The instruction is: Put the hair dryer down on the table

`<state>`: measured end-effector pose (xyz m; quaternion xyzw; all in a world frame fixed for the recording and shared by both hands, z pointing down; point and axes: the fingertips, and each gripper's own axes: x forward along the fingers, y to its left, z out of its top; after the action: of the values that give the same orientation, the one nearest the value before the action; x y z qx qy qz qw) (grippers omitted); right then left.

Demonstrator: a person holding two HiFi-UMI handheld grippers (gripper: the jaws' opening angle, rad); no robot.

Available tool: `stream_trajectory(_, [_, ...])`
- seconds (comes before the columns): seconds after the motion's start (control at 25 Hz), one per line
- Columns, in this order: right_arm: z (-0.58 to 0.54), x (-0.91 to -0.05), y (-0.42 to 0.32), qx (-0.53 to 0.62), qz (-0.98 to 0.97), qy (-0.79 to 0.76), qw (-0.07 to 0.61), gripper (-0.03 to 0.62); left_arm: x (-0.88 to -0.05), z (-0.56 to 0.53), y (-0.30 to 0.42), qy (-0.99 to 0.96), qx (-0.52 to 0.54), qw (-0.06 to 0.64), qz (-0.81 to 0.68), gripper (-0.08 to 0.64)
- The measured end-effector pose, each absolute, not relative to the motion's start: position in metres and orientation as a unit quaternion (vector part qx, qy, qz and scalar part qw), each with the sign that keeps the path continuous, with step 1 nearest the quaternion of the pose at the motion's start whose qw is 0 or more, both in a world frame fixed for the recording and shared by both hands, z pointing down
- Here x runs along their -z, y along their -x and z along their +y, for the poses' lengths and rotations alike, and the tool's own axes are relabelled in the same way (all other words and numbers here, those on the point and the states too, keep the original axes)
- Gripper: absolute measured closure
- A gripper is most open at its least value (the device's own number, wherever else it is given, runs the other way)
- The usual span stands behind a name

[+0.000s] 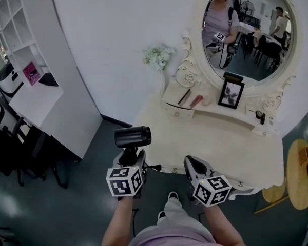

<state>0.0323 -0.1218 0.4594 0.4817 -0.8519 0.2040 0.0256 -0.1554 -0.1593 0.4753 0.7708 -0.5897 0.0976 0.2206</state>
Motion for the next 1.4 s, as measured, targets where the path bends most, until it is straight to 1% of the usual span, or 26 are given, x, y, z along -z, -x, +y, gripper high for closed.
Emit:
stream_trajectory(0.76, [-0.217, -0.466, -0.061, -0.213, -0.849, -0.482, 0.026, 0.591, -0.504, -0.29, 0.13, -0.763, -0.15, 0.226, -0.587, 0.353])
stream_trajectory(1.12, [-0.239, -0.477, -0.077, -0.232, -0.841, -0.488, 0.026, 0.591, -0.538, -0.325, 0.117, -0.751, -0.188, 0.249, -0.582, 0.353])
stream_trajectory(1.4, [-0.25, -0.481, -0.082, -0.238, -0.838, -0.49, 0.028, 0.591, -0.558, -0.342, 0.114, -0.744, -0.227, 0.249, -0.577, 0.353])
